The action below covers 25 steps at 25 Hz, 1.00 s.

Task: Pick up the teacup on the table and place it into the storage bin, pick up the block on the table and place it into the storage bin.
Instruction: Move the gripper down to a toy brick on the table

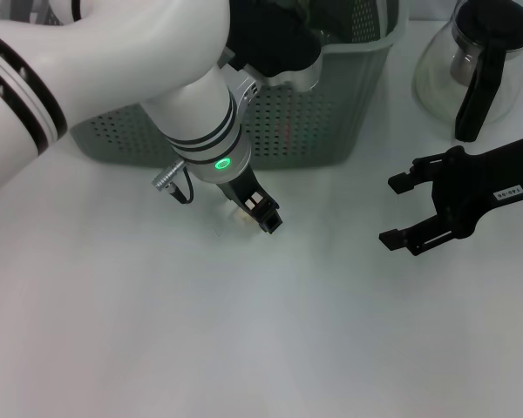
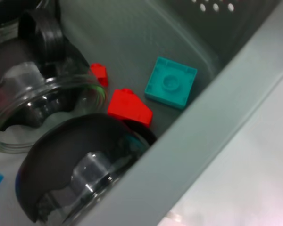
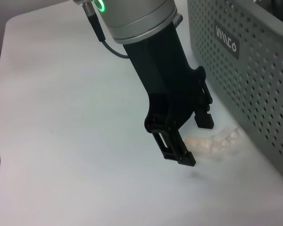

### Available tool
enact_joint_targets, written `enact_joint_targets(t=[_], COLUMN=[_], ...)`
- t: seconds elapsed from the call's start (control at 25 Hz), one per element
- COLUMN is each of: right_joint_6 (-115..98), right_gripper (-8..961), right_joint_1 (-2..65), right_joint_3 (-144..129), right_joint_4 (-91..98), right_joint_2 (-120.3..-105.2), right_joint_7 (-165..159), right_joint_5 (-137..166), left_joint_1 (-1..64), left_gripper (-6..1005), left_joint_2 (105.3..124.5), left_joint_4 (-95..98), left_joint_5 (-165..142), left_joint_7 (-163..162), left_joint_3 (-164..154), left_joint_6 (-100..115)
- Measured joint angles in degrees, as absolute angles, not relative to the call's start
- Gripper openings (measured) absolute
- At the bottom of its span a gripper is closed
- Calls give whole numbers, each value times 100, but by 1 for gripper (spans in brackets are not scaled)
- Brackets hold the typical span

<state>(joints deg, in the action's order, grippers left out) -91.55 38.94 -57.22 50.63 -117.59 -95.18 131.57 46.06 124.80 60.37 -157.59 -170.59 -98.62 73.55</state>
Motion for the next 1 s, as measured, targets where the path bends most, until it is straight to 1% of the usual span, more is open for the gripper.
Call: enact_joint_targets(t=[0.4,0.76,0.96,1.0], right_joint_6=[-9116,-9114,-9114,-9114], right_gripper=[942,942,942,942], right_joint_1=[3871,3858,3858,3858], right_joint_3=[-5714,-5712,-5712,-5712], right_joint_4=[5063,5062,5062,5062], right_joint_2=[-11770,-11777,-11778,-11778], right_joint_7=[-9485,-9470,-9467,-9467], right_joint_5=[13157,13154,13148,13144], left_joint_1=[4638,4649,4656,4659], left_gripper=[663,480,227,218], left_joint_2=[12480,12480,12480,12480], left_joint_4=[5902,5860,5876,5872], left_joint_5=[-15759,-15759,-15759,-15759], left_joint_7=[-17059,-17059,-17059,-17059], left_joint_3=[-9861,-9857,-9861,-9861], left_joint_6=[7296,7270,7270,7274])
